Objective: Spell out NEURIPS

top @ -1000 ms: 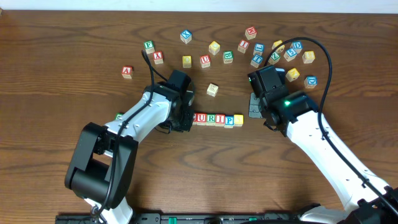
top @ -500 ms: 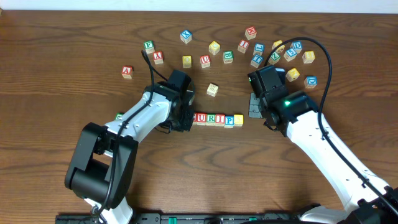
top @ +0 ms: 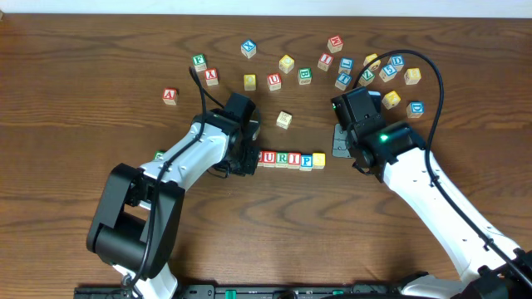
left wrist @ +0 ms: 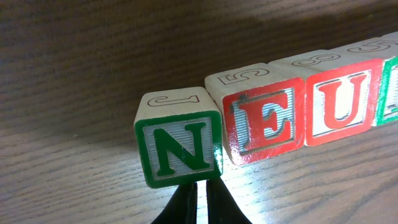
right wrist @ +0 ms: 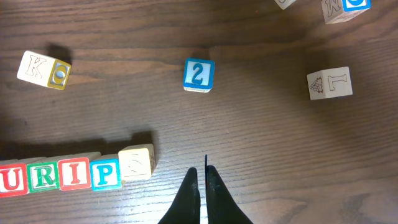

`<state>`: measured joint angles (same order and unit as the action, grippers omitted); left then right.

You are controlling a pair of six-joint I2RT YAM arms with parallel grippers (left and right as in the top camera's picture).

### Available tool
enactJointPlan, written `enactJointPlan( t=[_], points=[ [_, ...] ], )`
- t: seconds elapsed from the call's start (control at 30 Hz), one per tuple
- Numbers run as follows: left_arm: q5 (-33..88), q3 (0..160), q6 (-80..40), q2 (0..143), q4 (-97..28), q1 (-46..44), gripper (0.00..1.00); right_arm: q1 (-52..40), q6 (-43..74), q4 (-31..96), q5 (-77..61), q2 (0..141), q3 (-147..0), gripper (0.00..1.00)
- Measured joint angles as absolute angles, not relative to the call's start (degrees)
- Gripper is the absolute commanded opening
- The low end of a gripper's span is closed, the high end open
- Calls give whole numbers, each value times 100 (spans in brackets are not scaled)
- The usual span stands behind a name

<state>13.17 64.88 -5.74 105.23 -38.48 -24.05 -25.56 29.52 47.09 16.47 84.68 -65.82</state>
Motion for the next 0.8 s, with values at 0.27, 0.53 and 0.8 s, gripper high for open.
enactJointPlan(
  t=[0.27,0.53,0.8],
  points=[
    [1317,6488,-574,10523,-3828,-2405,7,-2556,2952,4709,1647,8468,-6582,1],
    [1317,6488,-574,10523,-3813,-2405,7,-2556,2952,4709,1647,8468,-6582,1],
    [1317,6488,-574,10523,-3778,-2405,8,-2556,2952,4709,1647,8468,-6582,1]
  ],
)
